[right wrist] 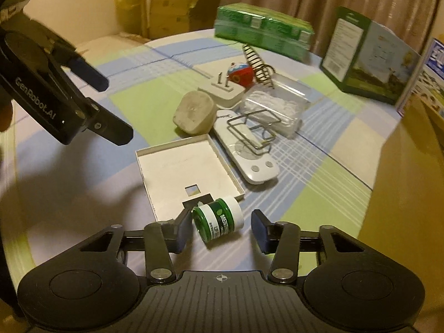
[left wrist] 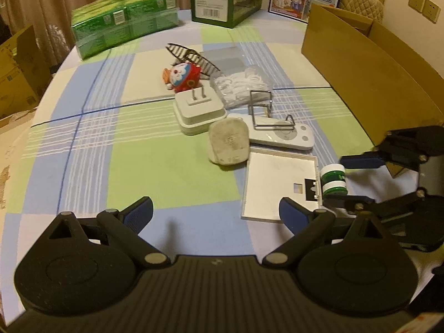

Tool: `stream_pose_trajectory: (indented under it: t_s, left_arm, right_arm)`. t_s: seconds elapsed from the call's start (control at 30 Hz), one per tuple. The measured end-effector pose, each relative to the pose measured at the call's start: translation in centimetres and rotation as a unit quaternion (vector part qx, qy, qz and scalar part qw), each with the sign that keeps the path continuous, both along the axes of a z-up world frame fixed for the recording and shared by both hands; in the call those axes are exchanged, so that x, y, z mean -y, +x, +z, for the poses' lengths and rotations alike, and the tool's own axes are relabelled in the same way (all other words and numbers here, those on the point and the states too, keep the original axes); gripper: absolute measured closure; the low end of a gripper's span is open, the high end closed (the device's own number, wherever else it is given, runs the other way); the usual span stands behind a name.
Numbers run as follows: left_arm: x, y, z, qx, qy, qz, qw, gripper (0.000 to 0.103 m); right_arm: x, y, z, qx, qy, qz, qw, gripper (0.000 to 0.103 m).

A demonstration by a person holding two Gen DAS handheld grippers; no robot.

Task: Organize rigid objects
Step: 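Grasp the green-and-white jar with the right tool while the left tool approaches the white tray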

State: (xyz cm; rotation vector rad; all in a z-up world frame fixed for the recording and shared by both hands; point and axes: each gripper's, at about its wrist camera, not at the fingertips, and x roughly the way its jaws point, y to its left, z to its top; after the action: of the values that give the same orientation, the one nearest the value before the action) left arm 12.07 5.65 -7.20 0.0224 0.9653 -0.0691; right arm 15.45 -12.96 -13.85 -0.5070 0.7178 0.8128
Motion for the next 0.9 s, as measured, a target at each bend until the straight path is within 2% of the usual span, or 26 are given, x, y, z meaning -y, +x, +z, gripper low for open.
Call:
stream_pose_trajectory:
  t_s: [0.03,0.13,0.3,0.47,0.63,0.9]
  left_arm:
    - [0.1,0.1,0.0,0.000,-0.002,-0.004,1.0000,0.008]
    - [0.6,0.4,-0.3,-0.006,0.003,-0.014,0.9999,0.008]
    - [1.7,0.9,-1.1,-0.010,-0.002,-0.038,0.9992,0.008]
    - [3.4,1.5,-2.1,-0.010,0.003,-0.069,0.9976,0.008]
    - [5.2,2.3,-3.2,-0.012,0.003,-0.104,0.9945,0.005]
    - [6.5,3.6,-4.4,-0.015,0.015,-0.115,0.9932,0.005]
  right_arm:
    - [-0.1,0.2,-0.1,0.000,-0.003,0.002,1.000,0.070]
    - [0.2,0.4,0.0,-0.008,0.005,-0.016,1.000,0.074]
    - [1.8,-0.5,0.6,-0.027,0.022,-0.095,0.995,0.074]
    - [3.5,-2.2,0.9,-0.039,0.038,-0.173,0.983,0.074]
    - [4.5,-4.0,1.2,-0.032,0.051,-0.209,0.976,0.074]
    - [5.5,-4.6,0.6,-0.042,0.058,-0.232,0.970,0.074]
